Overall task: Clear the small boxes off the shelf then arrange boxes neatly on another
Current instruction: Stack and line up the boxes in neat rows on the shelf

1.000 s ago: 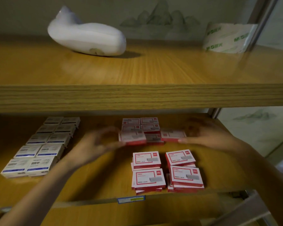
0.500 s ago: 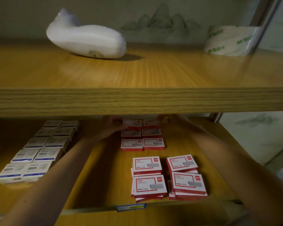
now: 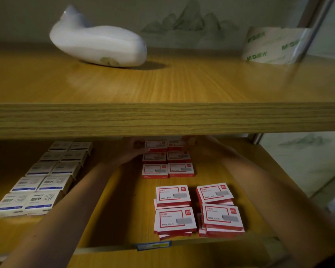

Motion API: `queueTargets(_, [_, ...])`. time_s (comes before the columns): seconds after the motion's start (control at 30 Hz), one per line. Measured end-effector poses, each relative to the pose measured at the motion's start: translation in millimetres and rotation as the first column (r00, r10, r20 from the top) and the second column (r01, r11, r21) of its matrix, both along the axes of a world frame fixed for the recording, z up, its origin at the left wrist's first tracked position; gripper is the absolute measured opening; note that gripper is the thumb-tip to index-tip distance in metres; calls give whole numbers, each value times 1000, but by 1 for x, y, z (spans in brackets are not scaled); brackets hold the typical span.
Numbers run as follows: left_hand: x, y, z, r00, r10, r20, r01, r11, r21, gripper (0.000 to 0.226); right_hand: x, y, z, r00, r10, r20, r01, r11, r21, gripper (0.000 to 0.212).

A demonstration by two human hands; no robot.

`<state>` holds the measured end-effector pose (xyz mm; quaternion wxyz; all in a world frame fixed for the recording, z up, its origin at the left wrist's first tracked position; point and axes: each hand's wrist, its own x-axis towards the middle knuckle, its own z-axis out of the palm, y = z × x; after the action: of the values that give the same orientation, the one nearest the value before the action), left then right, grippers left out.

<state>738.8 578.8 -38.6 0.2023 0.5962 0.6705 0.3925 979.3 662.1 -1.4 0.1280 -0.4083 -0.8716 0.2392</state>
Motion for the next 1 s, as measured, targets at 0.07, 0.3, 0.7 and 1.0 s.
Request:
queueTargets(0.07, [2,-2,4,998,9,-69,-10,1000,-9,38,1,-2,7,999,17,-41,-18,1000,-25,29])
queueTargets(0.3, [34,-61,39,986,-109,129,114,993,-37,34,32,-21,24,996,68,-52,-64,995,81,28])
queueTargets(0.7, [52,-126,37,926,-363,-105,345,925,-156,46,117,-75,29,948,277,157,-262,959,-109,36])
queueTargets(1.0, [55,-130,29,922,-384,-46,377,920,-111,47,114,-78,20,952,273,140,-260,960,-102,34])
